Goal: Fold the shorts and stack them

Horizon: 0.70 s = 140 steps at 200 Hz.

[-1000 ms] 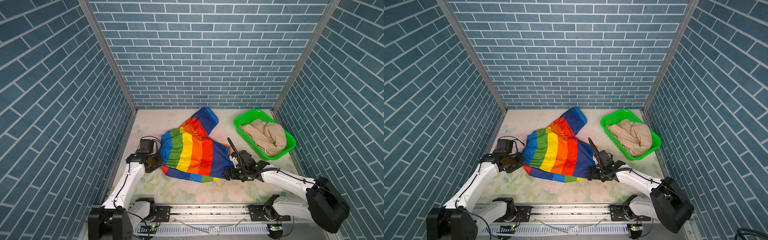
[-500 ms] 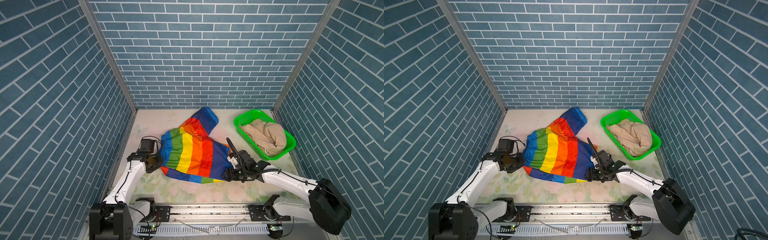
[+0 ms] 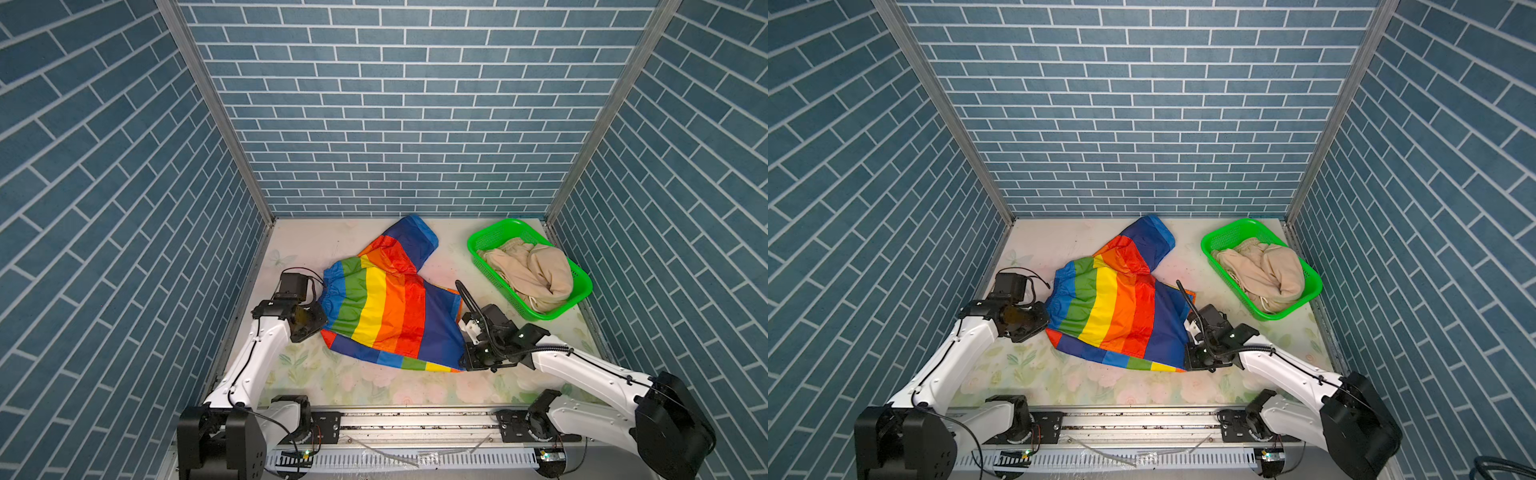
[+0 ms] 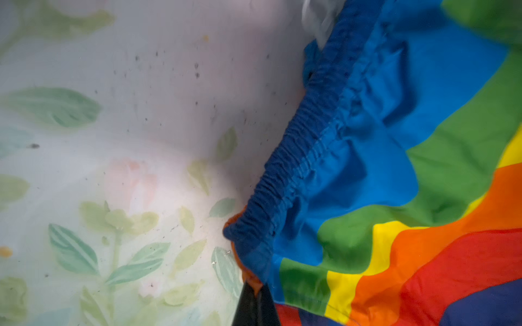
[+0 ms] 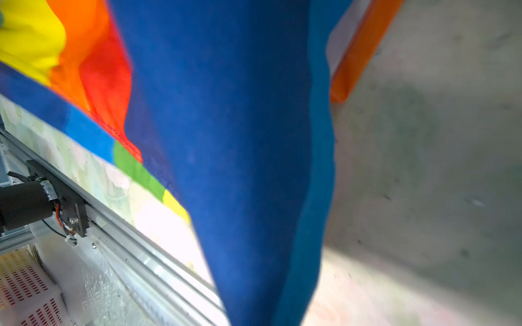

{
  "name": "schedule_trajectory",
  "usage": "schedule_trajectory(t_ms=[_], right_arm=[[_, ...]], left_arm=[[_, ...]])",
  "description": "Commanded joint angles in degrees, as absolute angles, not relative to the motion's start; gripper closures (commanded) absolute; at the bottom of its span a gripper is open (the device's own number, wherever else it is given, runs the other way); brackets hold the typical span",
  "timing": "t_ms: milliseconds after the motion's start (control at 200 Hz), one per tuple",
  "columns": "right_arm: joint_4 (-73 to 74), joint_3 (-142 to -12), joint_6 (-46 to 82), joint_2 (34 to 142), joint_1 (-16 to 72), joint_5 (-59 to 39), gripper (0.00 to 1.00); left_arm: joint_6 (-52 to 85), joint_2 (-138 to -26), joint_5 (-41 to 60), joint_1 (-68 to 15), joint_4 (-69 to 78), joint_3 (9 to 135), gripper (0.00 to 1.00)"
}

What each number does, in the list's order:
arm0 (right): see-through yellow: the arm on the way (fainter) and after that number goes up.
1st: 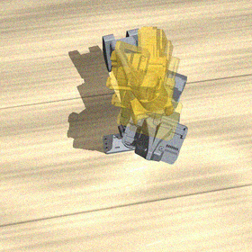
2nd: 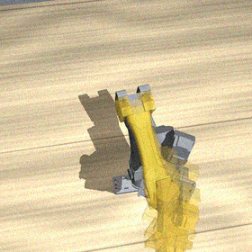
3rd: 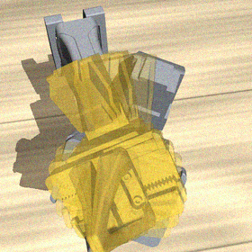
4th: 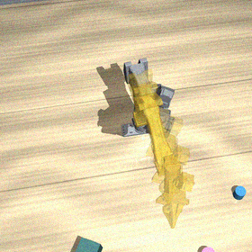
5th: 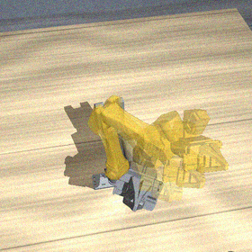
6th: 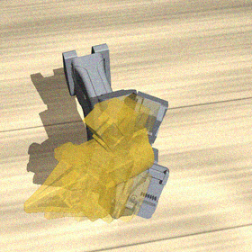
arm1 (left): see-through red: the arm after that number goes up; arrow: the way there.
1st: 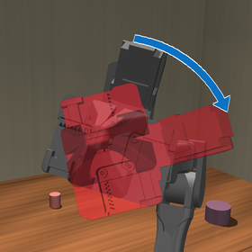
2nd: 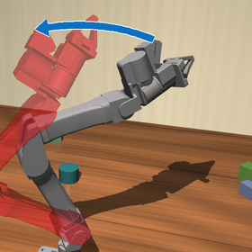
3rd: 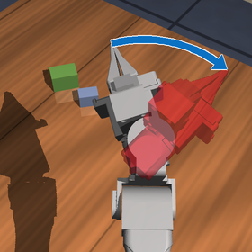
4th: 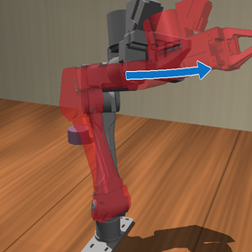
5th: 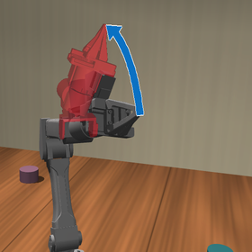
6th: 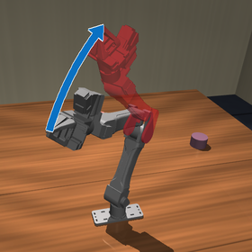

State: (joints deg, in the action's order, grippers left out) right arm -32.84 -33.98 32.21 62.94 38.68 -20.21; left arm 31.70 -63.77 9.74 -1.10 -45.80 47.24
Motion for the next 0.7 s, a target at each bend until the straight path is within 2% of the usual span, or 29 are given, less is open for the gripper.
schedule_trajectory(t_ms=[0, 85, 175, 345, 480, 570, 655, 695], right_arm=[[-42.9, -45.5, 25.6, 60.0, 29.6, -17.4, 1.0], [-45.4, -56.3, 21.4, 60.4, 20.1, -18.1, 1.0], [-43.7, -68.6, 20.4, 63.4, 14.3, -15.8, 1.0], [-33.7, -81.8, 28.6, 68.5, 10.9, -13.9, 1.0], [-25.9, -86.1, 37.5, 70.9, 6.2, -16.2, 1.0], [-26.6, -90.6, 39.7, 72.9, 3.9, -16.3, 1.0], [-27.5, -95.9, 39.3, 77.3, 3.9, -25.4, 1.0], [-32.5, -99.4, 39.5, 79.7, 3.9, -24.8, 1.0]], left_arm=[[28.4, -63.8, 8.2, 1.5, -49.1, 55.6, 1.0], [27.9, -64.8, 10.3, 3.6, -49.8, 63.4, 1.0], [28.5, -66.3, 11.8, 4.3, -49.8, 72.1, 1.0], [32.4, -70.1, 20.1, 4.3, -46.3, 87.5, 1.0], [32.5, -72.1, 20.6, 4.3, -48.0, 98.4, 1.0], [31.3, -72.7, 20.6, 4.3, -49.4, 103.4, 1.0], [31.4, -73.2, 24.0, 4.3, -48.7, 103.8, 1.0], [31.3, -73.9, 25.2, 4.3, -49.0, 103.8, 1.0]])
